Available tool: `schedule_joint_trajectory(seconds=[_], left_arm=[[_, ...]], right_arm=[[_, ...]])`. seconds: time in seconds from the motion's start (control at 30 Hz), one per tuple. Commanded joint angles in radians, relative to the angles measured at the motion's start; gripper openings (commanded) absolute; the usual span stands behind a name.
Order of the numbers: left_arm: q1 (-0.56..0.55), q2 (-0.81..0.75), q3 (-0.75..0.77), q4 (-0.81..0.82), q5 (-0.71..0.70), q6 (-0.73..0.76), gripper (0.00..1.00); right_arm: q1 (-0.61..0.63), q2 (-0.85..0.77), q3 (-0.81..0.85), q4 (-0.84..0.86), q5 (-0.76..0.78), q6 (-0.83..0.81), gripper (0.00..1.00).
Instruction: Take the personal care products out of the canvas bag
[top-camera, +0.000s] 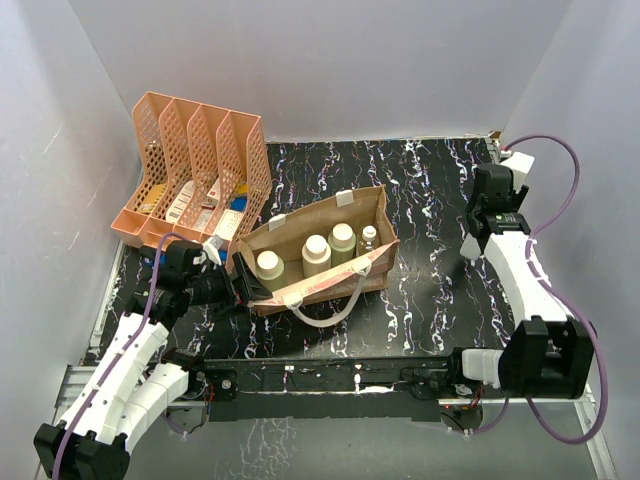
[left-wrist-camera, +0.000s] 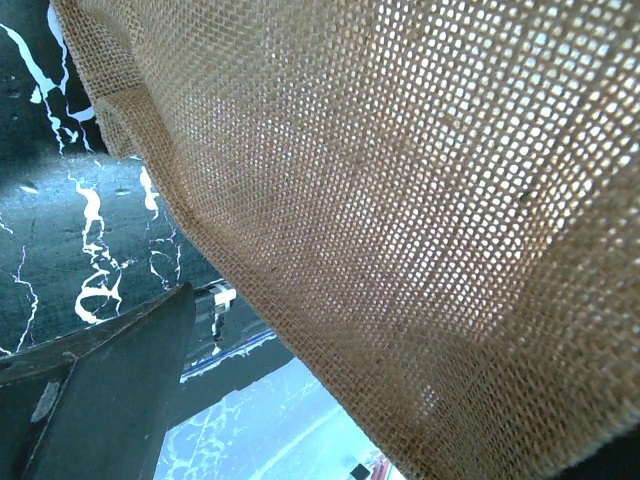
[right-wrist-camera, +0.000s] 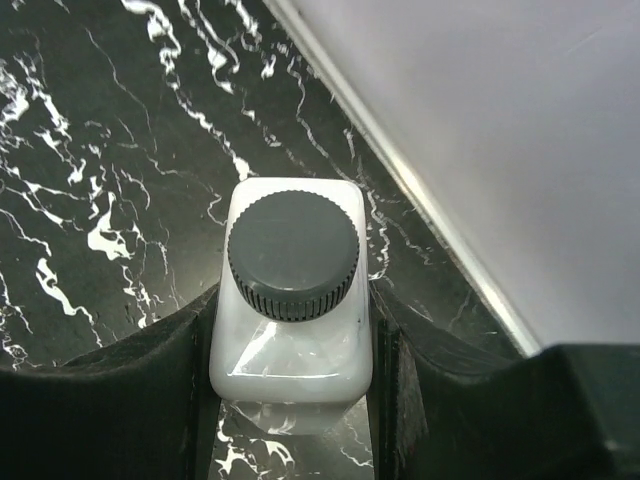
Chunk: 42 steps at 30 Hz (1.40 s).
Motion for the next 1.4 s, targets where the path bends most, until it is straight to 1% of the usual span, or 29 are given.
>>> schedule_joint_trajectory(seconds=[0.0, 0.13, 0.33, 0.47, 0.63, 0.67, 0.7, 0.77, 0.87, 0.97, 1.03, 1.33, 1.37], left_arm=[[0.006, 0.006, 0.04, -0.029, 0.009, 0.001, 0.96], [0.005, 0.025, 0.062, -0.04, 0.004, 0.015, 0.96], [0.005, 0.034, 0.068, -0.034, 0.004, 0.008, 0.97], [0.005, 0.027, 0.065, -0.031, 0.006, 0.004, 0.97], [0.005, 0.028, 0.073, -0.04, 0.01, 0.008, 0.97], [0.006, 0.028, 0.076, -0.04, 0.009, 0.012, 0.97], [0.005, 0.029, 0.078, -0.041, 0.008, 0.013, 0.97], [0.006, 0.032, 0.082, -0.039, 0.009, 0.014, 0.97], [0.006, 0.038, 0.088, -0.035, 0.012, 0.014, 0.97], [0.005, 0.043, 0.094, -0.034, 0.013, 0.016, 0.97], [0.006, 0.046, 0.097, -0.035, 0.014, 0.018, 0.97], [0.005, 0.042, 0.108, -0.043, 0.006, 0.023, 0.97], [0.005, 0.041, 0.106, -0.041, 0.007, 0.022, 0.97]], right_arm=[[-0.069, 0.04, 0.021, 0.228, -0.132, 0.053, 0.08], [-0.121, 0.114, 0.014, 0.298, -0.185, 0.031, 0.08], [-0.178, 0.164, -0.034, 0.402, -0.26, 0.008, 0.08], [-0.197, 0.194, -0.044, 0.414, -0.258, 0.003, 0.08], [-0.199, 0.218, -0.049, 0.385, -0.262, 0.019, 0.08], [-0.199, 0.217, -0.052, 0.382, -0.263, 0.02, 0.09], [-0.199, 0.215, -0.054, 0.379, -0.264, 0.02, 0.14], [-0.2, 0.208, -0.056, 0.373, -0.264, 0.018, 0.3], [-0.2, 0.191, -0.055, 0.371, -0.26, 0.009, 0.4], [-0.199, 0.184, -0.054, 0.367, -0.271, 0.001, 0.44], [-0.199, 0.183, -0.055, 0.36, -0.279, -0.001, 0.5], [-0.199, 0.168, -0.043, 0.298, -0.304, -0.013, 0.67], [-0.199, 0.163, -0.043, 0.291, -0.305, -0.012, 0.68]])
